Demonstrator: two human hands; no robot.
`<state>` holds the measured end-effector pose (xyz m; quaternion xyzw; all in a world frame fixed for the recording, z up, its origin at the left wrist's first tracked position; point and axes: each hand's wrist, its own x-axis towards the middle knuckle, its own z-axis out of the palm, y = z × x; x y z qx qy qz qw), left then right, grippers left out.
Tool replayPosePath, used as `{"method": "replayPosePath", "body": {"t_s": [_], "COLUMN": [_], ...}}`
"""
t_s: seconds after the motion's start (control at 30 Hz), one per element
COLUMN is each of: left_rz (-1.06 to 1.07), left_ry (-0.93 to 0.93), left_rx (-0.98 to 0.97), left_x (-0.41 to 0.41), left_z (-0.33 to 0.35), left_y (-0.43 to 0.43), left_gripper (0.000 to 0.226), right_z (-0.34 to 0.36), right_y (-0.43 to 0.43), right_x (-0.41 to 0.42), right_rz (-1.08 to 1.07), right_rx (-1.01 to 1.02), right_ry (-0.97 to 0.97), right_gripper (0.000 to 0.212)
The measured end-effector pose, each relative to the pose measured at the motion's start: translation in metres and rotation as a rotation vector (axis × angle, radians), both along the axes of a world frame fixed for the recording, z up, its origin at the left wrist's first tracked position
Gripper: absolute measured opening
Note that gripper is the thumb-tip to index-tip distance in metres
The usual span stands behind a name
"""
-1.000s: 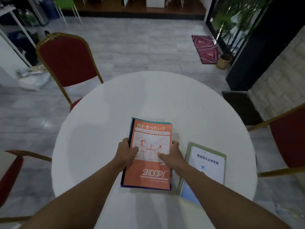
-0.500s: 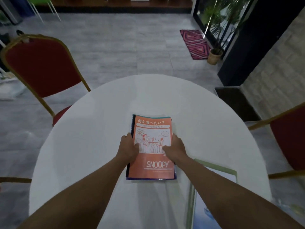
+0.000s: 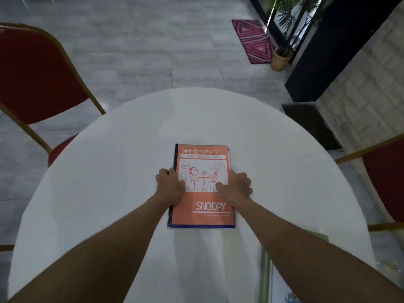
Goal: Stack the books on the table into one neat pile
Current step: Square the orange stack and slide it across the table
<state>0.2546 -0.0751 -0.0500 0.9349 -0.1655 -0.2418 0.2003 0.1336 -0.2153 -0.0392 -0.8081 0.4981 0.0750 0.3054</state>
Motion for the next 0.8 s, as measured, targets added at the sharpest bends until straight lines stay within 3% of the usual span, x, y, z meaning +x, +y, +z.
{"method": "replayPosePath", "body": {"t_s": [0.1, 0.2, 0.33, 0.5, 0.8], "left_rz": [-0.017, -0.044, -0.068, -0.114, -0.348], "left_ry": [0.037, 0.034, 0.039, -0.040, -0.133], "left_rx": [-0.005, 0.011, 0.036, 0.046, 0.011], "left_x": [0.000, 0.000, 0.000, -0.010, -0.073], "left_z": [0.000, 0.001, 0.007, 0.027, 0.067], "left_y": [-0.002, -0.002, -0.002, 0.003, 0.008], "left_gripper": [0.056, 0.051, 0.049, 0.070, 0.086], "right_z": [-0.005, -0.010, -0.010, -0.001, 0.033], "right_y": [0.001, 0.007, 0.007, 0.007, 0.009], "right_x": [0.000, -0.001, -0.002, -0.016, -0.096], "right_rz": [0.015, 0.037, 0.034, 0.052, 0.159], "right_rx": [0.067, 0.067, 0.059, 0.039, -0.031], "right_ry": [0.007, 0.005, 0.012, -0.007, -0.101], "right_gripper": [0.057, 0.070, 0.075, 0.079, 0.090]}}
